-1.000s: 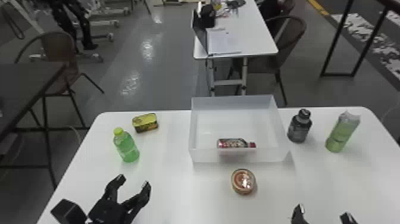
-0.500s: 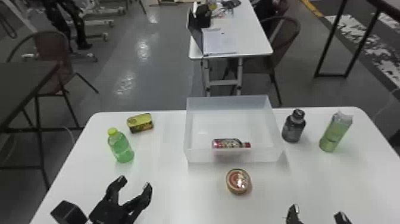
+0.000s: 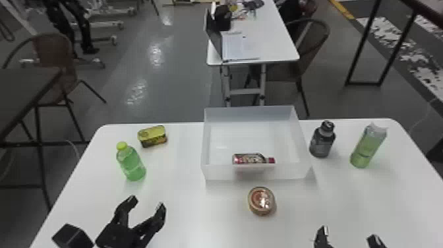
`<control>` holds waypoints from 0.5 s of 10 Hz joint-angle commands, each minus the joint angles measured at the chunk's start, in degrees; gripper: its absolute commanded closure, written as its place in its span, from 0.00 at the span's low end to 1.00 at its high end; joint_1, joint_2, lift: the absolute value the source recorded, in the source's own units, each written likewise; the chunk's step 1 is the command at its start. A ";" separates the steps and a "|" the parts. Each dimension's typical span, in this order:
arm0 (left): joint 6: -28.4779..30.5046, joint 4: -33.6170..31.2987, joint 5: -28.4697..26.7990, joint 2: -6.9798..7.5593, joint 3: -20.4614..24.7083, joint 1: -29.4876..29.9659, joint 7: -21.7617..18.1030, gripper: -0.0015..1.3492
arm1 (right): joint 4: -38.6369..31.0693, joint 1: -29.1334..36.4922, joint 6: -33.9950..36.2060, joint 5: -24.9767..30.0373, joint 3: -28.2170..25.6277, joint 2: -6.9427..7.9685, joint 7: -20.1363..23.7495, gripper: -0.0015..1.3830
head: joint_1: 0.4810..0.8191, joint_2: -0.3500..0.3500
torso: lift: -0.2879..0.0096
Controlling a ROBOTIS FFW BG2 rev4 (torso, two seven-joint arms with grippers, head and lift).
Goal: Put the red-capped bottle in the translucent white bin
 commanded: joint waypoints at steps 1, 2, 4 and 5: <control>0.01 0.09 0.00 -0.01 0.00 0.00 0.00 0.31 | -0.02 0.00 0.00 0.16 -0.02 0.03 -0.09 0.10 | 0.63 0.65 | 0.84; 0.10 0.09 0.09 -0.01 0.00 0.09 0.09 0.31 | -0.20 0.09 0.00 0.34 -0.02 -0.06 -0.18 0.10 | 0.63 0.65 | 0.84; 0.36 0.00 0.09 -0.01 0.09 0.53 0.53 0.31 | -0.99 0.70 0.00 1.74 0.07 0.03 -2.28 0.10 | 0.63 0.64 | 0.84; 0.27 0.00 0.09 -0.19 0.17 0.61 0.61 0.31 | -1.25 0.88 0.00 2.10 -0.02 -0.06 -2.81 0.10 | 0.63 0.64 | 0.84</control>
